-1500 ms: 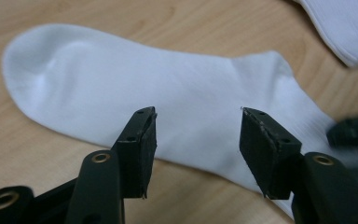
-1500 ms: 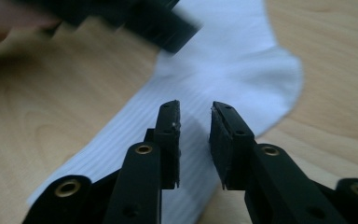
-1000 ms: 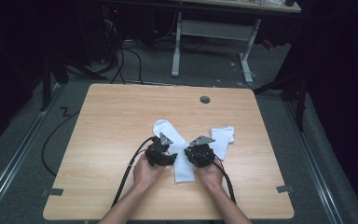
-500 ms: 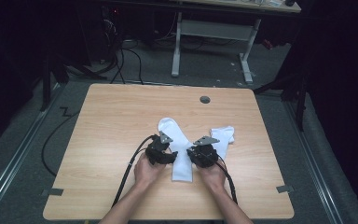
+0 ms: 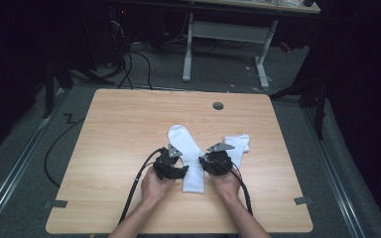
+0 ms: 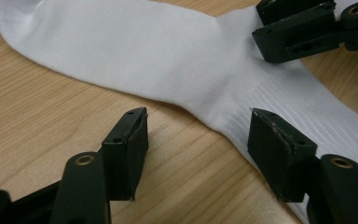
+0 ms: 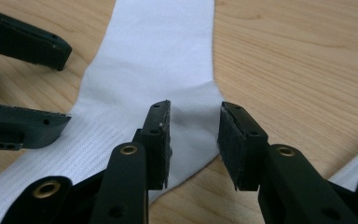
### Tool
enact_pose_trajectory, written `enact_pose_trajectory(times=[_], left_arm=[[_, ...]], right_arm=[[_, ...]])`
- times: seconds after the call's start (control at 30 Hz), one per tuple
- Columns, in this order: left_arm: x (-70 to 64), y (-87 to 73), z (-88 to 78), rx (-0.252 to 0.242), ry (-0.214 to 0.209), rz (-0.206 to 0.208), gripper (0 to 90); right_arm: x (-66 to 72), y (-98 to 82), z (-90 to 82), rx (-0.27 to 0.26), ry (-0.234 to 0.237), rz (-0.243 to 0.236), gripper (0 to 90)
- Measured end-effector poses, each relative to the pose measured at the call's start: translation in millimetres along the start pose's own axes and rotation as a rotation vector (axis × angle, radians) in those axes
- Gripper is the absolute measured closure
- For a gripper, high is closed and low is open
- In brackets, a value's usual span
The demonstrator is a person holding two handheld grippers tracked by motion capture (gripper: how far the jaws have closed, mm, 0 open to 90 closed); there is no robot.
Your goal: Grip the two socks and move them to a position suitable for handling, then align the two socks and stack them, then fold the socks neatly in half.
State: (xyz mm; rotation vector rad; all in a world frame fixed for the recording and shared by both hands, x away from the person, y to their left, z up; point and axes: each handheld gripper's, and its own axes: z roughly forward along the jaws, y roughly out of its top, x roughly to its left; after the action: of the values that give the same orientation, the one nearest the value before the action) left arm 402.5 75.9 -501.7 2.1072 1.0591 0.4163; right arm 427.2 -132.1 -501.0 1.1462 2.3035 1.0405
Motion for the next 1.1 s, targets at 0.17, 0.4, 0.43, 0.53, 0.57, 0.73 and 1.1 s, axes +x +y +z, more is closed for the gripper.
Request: enact_pose_trajectory(times=[0.17,0.4,0.43,0.53,0.57,0.73,1.1], left_arm=[[6.0,-6.6,-12.0,-0.045,0.002,-0.044,37.9],[21.0,-22.1,-26.9,-0.056,0.076,-0.075,37.1],[23.5,-24.9,-28.3,-0.053,0.085,-0.082,37.1],[29.4,-32.2,-33.0,-0.047,0.116,-0.089,36.5],[30.9,-34.3,-34.8,-0.047,0.126,-0.092,36.6],[39.6,-44.3,-45.0,-0.047,0.165,-0.108,35.9],[55.6,-61.3,-57.9,-0.054,0.237,-0.142,33.9]], right_arm=[[-5.0,-3.0,-11.7,-0.038,-0.003,0.020,61.7],[-15.0,-13.9,-22.1,-0.055,-0.020,0.029,59.1],[-17.2,-15.1,-23.3,-0.060,-0.024,0.031,58.8],[-22.1,-18.4,-26.8,-0.068,-0.031,0.046,58.2],[-23.1,-19.1,-27.9,-0.073,-0.034,0.049,58.0],[-27.8,-21.3,-34.5,-0.088,-0.047,0.057,56.5],[-46.5,-24.9,-49.7,-0.108,-0.079,0.104,54.4]])
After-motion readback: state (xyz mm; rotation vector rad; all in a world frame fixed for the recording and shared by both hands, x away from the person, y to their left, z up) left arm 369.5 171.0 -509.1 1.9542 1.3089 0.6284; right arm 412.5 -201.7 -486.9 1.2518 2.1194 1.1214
